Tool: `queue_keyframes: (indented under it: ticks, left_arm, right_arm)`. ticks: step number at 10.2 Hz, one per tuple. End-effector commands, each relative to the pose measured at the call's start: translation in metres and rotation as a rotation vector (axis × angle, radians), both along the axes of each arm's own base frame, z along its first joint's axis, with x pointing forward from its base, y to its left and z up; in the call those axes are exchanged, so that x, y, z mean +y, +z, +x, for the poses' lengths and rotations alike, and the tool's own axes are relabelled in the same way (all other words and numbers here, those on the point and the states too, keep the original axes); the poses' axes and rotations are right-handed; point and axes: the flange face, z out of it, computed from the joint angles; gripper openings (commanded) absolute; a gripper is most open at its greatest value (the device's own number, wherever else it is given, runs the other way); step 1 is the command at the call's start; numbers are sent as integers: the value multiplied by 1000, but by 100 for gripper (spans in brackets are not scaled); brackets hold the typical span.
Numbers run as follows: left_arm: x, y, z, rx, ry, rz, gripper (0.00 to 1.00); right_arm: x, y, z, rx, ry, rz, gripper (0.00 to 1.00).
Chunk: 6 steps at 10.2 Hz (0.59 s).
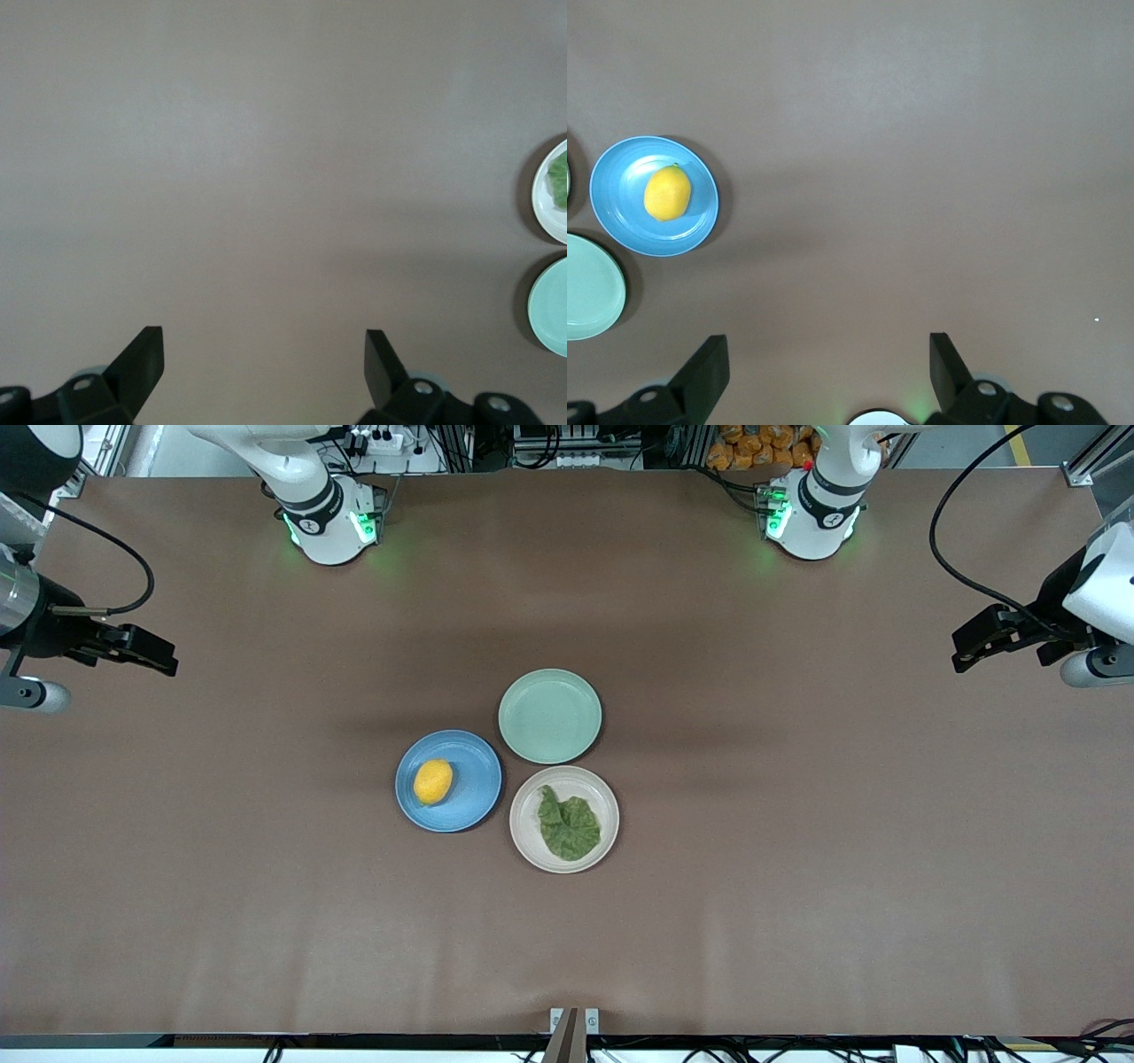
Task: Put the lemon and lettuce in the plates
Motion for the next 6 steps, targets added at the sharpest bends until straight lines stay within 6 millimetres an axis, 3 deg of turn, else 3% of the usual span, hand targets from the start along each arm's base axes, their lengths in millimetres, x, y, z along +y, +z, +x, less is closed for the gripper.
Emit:
queue_keyframes:
  ticks: [1,6]
  left_arm:
    - [2,2,-7,14,-7,1,100]
    - [6,4,-6,9,1,4,100]
  right_arm:
    - [13,9,-9,-13,38,-15,100]
    - [15,3,-12,5,43,-15,100]
